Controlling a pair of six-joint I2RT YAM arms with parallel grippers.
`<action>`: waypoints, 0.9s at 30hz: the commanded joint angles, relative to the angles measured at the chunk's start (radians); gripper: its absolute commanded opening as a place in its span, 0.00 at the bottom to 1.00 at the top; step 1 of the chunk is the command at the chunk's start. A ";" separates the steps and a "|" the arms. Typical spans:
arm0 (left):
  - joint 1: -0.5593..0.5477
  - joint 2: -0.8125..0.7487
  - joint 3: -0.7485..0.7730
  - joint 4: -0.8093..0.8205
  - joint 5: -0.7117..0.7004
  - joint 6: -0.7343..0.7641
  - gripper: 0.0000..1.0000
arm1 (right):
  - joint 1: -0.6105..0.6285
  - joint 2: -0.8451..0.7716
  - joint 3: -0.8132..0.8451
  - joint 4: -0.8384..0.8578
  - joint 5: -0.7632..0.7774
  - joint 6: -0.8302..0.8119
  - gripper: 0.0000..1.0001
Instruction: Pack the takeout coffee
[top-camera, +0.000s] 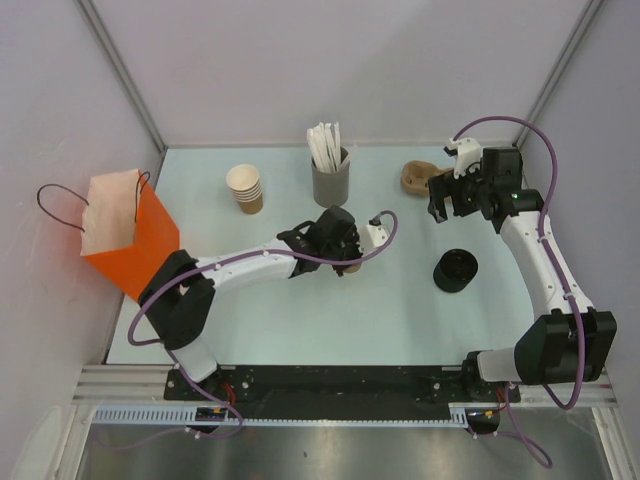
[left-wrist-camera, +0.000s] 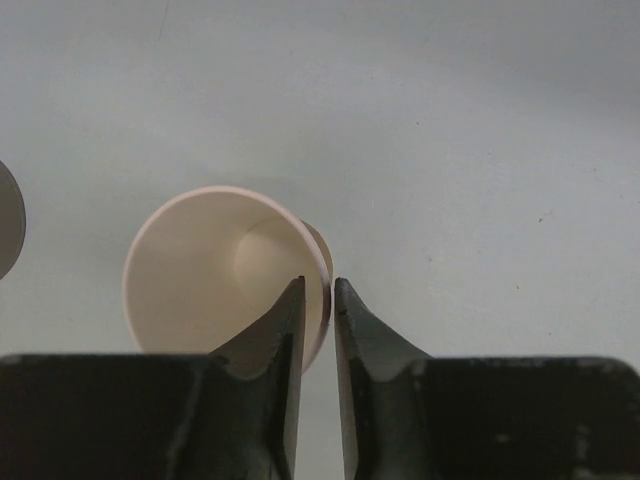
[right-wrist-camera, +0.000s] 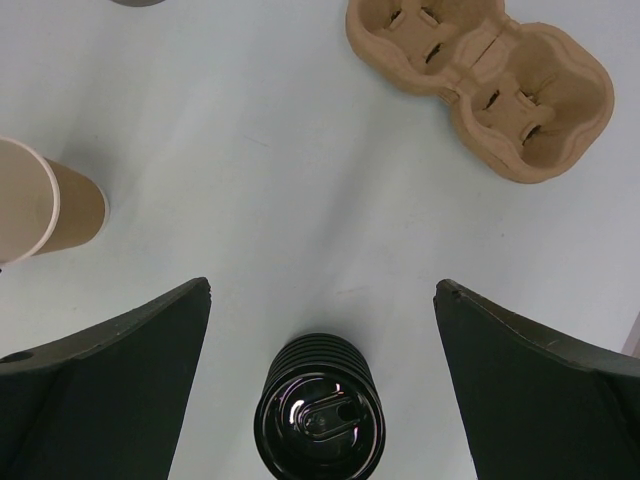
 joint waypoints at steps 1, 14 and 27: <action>-0.009 0.000 0.015 0.025 -0.002 -0.006 0.31 | -0.004 -0.004 0.006 0.025 -0.015 0.005 1.00; -0.007 -0.133 0.108 -0.084 -0.008 0.034 0.83 | -0.026 -0.049 0.013 0.007 0.012 -0.037 1.00; 0.147 -0.306 0.173 -0.225 0.006 0.008 0.99 | -0.217 -0.126 -0.034 -0.260 0.047 -0.221 0.95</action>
